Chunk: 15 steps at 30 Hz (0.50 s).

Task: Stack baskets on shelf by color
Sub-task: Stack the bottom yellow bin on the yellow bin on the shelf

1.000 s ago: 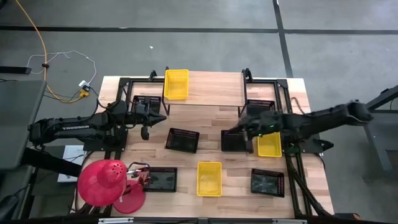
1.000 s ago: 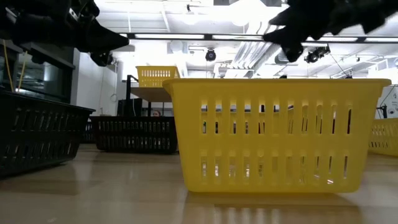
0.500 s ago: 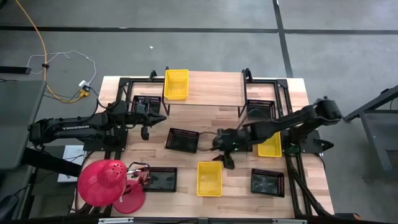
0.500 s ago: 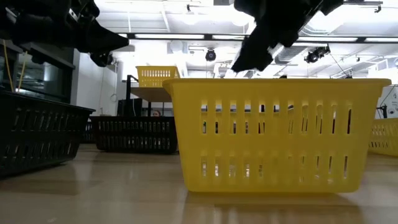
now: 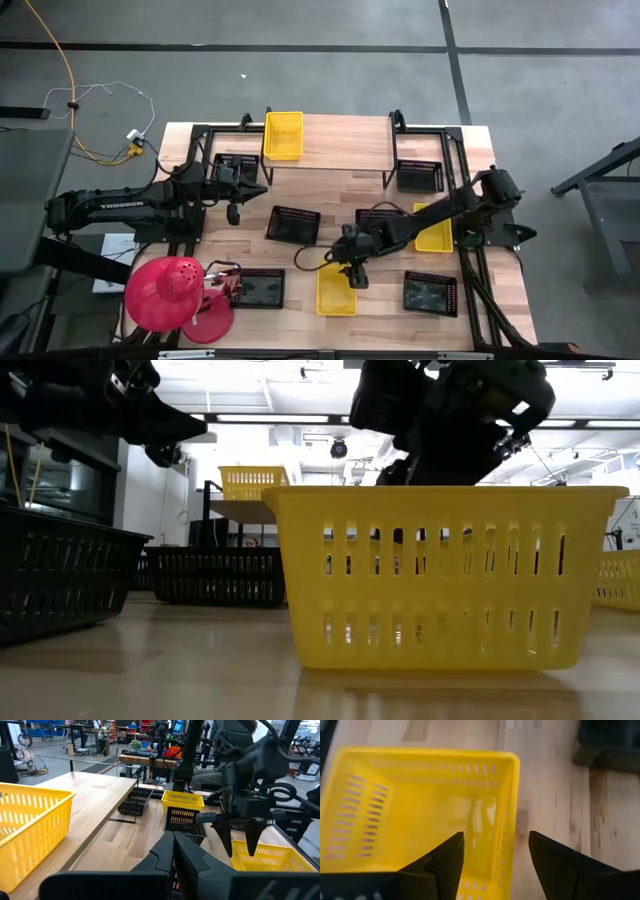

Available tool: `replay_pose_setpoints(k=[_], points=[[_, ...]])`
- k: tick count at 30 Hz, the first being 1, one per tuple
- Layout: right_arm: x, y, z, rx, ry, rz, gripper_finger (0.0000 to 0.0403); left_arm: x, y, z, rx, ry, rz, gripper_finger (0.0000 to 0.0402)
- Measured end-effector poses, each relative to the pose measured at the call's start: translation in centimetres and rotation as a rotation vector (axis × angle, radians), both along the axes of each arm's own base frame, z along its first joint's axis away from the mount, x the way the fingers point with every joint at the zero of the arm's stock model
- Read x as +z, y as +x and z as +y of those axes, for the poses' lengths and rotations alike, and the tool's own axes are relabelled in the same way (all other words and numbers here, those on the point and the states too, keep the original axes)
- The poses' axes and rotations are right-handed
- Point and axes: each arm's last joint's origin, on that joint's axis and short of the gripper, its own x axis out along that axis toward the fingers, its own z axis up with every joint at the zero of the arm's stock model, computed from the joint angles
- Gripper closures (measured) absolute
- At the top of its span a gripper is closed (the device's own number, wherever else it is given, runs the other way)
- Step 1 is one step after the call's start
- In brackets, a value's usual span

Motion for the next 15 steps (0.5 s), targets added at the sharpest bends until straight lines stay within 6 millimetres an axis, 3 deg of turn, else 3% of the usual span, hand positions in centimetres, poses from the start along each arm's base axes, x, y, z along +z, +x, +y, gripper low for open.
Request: replay_pose_setpoints(k=[8, 15], points=[[-0.15, -0.39, 0.51, -0.045, -0.027, 0.016, 0.0206, -0.01, 0.01, 0.00, -0.001, 0.000, 0.000, 0.0401], [-0.22, -0.47, 0.40, -0.060, -0.048, 0.023, 0.0310, -0.01, 0.01, 0.00, -0.001, 0.000, 0.000, 0.0401]])
